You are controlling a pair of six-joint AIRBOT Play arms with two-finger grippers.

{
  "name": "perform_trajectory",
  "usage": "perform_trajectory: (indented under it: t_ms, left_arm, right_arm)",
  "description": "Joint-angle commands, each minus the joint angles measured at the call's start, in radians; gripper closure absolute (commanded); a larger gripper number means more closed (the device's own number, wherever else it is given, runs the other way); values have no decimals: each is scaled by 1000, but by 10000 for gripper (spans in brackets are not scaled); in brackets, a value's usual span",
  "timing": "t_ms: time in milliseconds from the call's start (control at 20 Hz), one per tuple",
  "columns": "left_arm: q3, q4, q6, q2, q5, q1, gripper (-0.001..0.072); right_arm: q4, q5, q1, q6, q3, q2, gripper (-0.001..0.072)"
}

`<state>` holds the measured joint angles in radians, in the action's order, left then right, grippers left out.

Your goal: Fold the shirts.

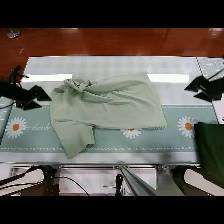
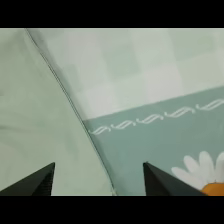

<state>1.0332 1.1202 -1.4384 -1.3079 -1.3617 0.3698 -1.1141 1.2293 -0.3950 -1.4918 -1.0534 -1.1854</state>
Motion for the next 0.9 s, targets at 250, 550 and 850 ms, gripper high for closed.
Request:
perform_trajectory:
  t_ms: [250,550,850]
  left_arm:
    - [-335,-176,141,41,105,250,11]
    - [-341,-232,234,-23,150,181,11]
    - [-337,-310,283,-58,226,39,11]
  right_arm:
    - [309,-145,76,175,503,320,76]
    - [313,-253,182,92,503,321,76]
    - [320,-297,120,72,481,321,76]
